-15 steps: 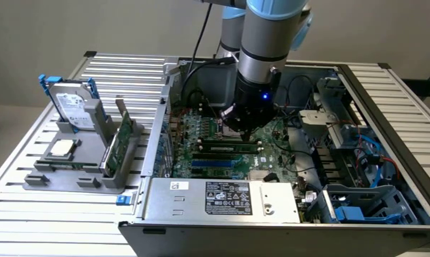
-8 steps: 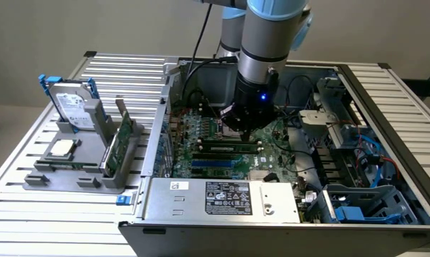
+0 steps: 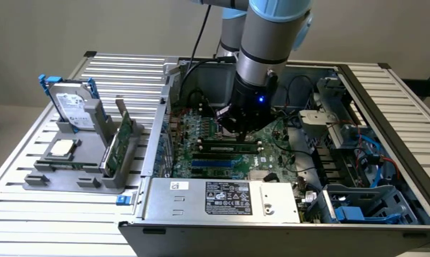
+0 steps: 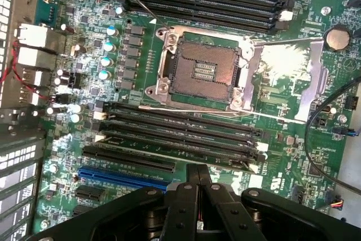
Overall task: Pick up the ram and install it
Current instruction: 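Press down the ram until it locks into place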
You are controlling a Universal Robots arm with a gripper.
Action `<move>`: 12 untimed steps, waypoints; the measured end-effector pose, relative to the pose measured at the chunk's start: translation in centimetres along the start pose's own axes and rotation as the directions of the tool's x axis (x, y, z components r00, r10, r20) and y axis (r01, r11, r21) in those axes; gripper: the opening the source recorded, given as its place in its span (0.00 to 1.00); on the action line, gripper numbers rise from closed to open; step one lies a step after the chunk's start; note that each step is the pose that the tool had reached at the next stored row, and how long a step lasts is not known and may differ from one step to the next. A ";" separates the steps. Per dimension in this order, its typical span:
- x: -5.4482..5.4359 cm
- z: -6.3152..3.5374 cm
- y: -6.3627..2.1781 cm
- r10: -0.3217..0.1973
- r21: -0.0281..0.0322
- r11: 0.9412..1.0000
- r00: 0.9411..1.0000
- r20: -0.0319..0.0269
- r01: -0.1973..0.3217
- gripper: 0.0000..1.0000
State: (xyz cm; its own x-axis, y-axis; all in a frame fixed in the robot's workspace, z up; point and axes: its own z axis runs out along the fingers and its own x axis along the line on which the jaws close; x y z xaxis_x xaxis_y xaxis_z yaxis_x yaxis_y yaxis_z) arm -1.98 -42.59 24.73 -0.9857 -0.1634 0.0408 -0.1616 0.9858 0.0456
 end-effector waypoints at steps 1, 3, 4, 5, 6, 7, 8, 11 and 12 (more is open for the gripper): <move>0.1 -0.10 -0.07 0.001 -0.003 1.000 1.000 -0.001 -0.001 0.11; 0.2 -0.33 -0.15 0.007 -0.010 1.000 1.000 -0.003 -0.007 0.11; 0.2 -0.41 -0.16 0.012 -0.014 1.000 1.000 -0.003 -0.012 0.11; 0.2 -0.46 -0.17 0.019 -0.017 1.000 1.000 -0.002 -0.019 0.11; 0.2 -0.49 -0.17 0.028 -0.019 0.999 1.000 -0.002 -0.028 0.11; 0.2 -0.50 -0.17 0.035 -0.020 0.999 0.999 -0.002 -0.035 0.11; 0.2 -0.53 -0.18 0.041 -0.020 0.999 0.999 -0.002 -0.041 0.11; 0.4 -0.61 -0.27 0.051 -0.021 0.998 0.999 -0.002 -0.051 0.11; 0.4 -0.66 -0.31 0.053 -0.021 0.998 0.999 -0.002 -0.053 0.11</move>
State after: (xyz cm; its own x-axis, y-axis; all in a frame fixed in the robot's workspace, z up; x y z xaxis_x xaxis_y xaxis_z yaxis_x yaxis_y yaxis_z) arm -2.31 -43.00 25.39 -0.9928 -0.1112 0.0450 -0.1082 0.9921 0.0641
